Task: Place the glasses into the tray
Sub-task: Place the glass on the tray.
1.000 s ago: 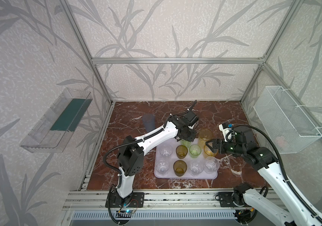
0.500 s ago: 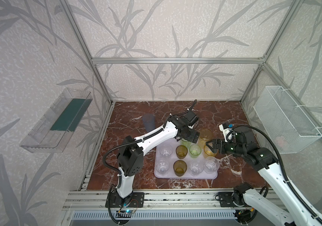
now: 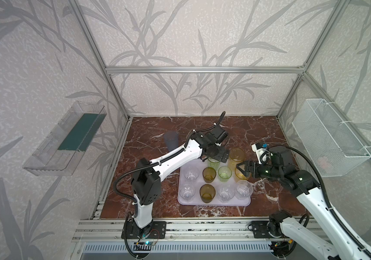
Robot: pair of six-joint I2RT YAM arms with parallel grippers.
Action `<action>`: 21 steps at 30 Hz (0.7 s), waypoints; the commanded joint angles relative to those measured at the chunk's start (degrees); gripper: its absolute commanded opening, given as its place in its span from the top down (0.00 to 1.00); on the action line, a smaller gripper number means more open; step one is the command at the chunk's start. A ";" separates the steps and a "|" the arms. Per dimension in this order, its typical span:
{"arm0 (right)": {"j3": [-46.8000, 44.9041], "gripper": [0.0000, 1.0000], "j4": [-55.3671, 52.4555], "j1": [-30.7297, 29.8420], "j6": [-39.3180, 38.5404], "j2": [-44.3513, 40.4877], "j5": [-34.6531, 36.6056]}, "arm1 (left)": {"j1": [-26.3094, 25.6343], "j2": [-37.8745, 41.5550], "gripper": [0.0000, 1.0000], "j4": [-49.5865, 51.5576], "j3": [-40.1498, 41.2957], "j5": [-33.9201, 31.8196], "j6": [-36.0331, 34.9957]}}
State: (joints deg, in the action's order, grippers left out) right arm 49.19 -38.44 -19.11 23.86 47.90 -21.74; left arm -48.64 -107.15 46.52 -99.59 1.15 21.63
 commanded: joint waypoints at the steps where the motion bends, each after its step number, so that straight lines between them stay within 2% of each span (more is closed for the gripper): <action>1: -0.75 0.14 0.64 0.22 0.12 -1.16 -1.25 | -0.22 4.28 0.01 -0.41 0.95 -1.94 -0.12; 18: -0.10 0.14 -0.39 0.30 2.25 -2.64 -2.87 | -0.14 18.23 0.01 -8.86 12.23 -8.31 -0.01; 21: 1.72 0.14 -3.05 0.31 2.11 -2.95 0.14 | -0.14 22.80 0.01 -10.58 16.23 -9.61 0.08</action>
State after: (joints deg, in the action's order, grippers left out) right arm 48.73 -39.07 -19.11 25.56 45.91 -23.09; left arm -48.66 -88.40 37.89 -85.56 -5.45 21.63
